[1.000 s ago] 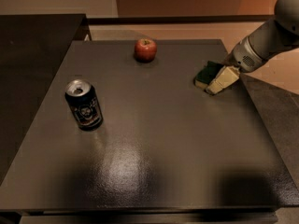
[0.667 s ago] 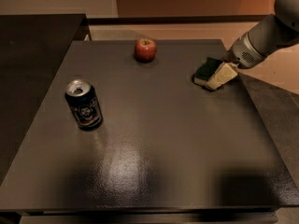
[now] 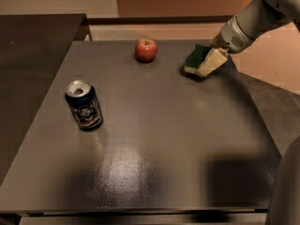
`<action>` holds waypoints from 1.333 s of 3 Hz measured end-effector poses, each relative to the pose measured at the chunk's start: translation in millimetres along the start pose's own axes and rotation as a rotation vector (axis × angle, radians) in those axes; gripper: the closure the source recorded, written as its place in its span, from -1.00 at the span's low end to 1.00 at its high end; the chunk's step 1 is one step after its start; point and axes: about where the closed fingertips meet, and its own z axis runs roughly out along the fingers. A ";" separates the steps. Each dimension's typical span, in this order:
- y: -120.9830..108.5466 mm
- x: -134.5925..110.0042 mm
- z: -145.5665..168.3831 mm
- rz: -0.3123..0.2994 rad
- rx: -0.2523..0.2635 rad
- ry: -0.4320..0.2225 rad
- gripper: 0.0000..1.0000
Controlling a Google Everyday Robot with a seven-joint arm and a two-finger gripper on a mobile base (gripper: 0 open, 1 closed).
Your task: Move sponge near pepsi can
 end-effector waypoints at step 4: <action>-0.8 -71.3 43.5 -0.128 -0.089 0.003 1.00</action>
Offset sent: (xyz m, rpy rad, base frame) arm 0.0410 0.0716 0.0134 -0.0163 -0.0051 0.1546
